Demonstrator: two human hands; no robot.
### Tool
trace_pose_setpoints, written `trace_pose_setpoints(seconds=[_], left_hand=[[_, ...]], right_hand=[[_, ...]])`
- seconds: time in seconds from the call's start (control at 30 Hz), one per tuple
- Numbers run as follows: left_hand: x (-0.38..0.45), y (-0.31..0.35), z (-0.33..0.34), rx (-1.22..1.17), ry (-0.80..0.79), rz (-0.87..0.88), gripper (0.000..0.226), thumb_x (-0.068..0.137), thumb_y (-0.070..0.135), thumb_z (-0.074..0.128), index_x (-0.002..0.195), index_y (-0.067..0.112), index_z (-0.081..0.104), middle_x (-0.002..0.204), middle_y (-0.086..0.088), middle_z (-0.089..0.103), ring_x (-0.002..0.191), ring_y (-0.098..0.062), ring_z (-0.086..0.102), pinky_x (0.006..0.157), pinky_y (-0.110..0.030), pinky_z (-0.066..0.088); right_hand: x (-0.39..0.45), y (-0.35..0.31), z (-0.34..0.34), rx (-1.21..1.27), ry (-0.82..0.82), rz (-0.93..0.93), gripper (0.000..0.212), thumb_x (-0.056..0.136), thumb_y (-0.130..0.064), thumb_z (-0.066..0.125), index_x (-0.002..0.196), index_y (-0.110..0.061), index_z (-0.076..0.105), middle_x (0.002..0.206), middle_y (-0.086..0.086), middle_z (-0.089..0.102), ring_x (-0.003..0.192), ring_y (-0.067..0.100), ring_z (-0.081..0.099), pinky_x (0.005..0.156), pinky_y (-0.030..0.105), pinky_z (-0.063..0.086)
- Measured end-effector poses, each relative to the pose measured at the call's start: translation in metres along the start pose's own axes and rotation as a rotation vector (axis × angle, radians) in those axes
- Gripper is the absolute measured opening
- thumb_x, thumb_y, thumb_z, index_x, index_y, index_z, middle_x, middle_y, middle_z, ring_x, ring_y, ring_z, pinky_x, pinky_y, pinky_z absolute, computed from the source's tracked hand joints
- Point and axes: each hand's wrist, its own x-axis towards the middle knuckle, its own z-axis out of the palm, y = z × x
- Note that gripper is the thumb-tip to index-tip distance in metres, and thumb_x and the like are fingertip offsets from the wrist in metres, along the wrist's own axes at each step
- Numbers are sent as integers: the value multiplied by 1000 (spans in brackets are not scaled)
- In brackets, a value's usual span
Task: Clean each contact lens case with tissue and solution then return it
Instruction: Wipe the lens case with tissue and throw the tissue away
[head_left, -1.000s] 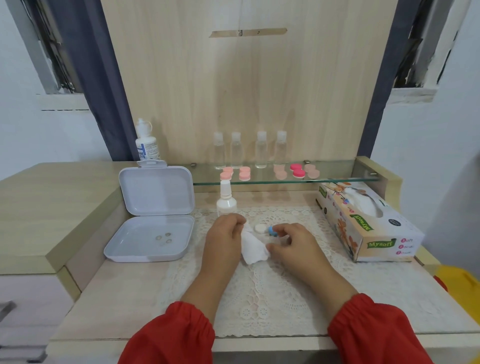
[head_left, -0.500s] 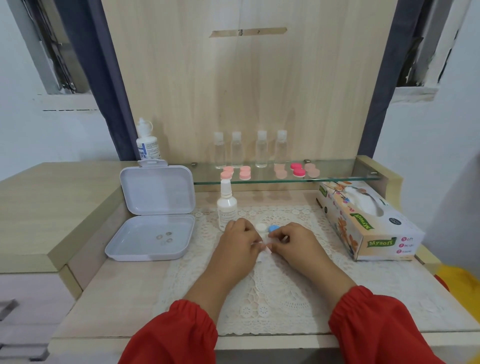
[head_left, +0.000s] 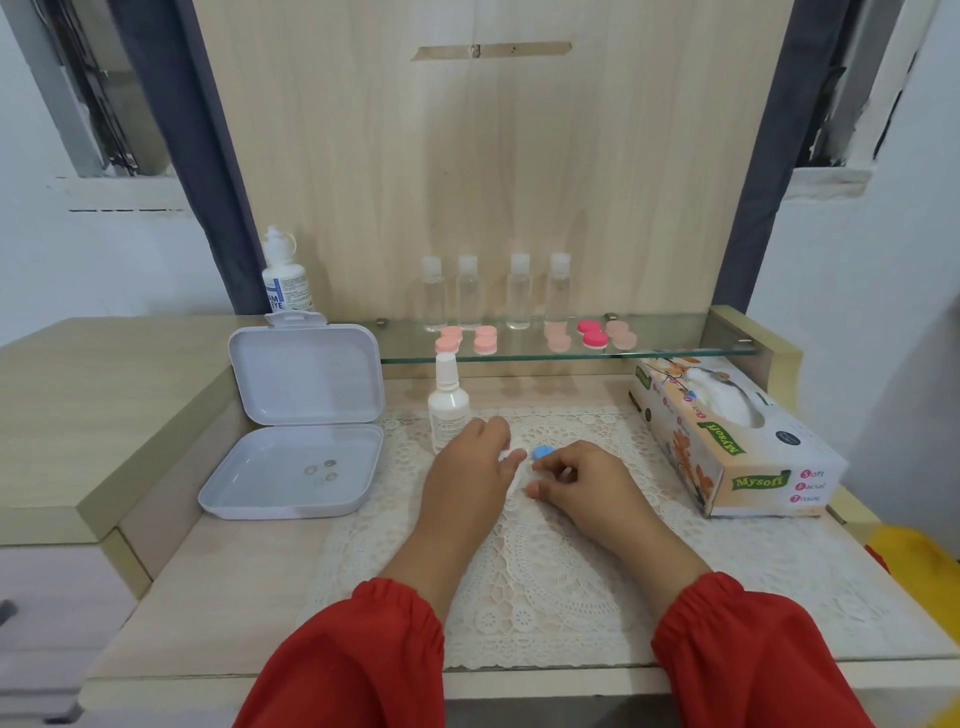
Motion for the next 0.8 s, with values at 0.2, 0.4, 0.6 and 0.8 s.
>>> trace_pose_setpoints(seconds=[0.2,0.4,0.6,0.8], left_hand=[[-3,-7,0,53,-190,25,33,95,39,54,86,11,69,94,2,50,86,-14,49,73,-33,46],[-10,-3,-6,101,-268,56,27,95,22,48,102,8,70,110,0,45,100,-15,44,83,-34,47],[0,-1,-12,-213,-175,-232,16,91,11,51,88,5,65,98,-1,51,87,-12,50,73,-15,40],[0,-3,-17,-353,2,-353,26,82,2,61,105,14,61,103,8,51,93,-8,50,69,-5,36]], right_hand=[[-1,-1,0,0,1,2,30,81,-35,75,106,-19,71,104,-6,59,87,5,52,79,23,43],[-2,-1,1,-14,17,9,32,81,-34,74,109,-20,70,106,-7,59,91,6,53,82,23,43],[-2,-2,1,-12,6,19,30,81,-33,75,108,-23,70,108,-7,59,94,8,53,88,27,44],[0,0,1,-5,-1,20,30,80,-33,75,108,-23,70,107,-8,58,91,6,51,81,23,40]])
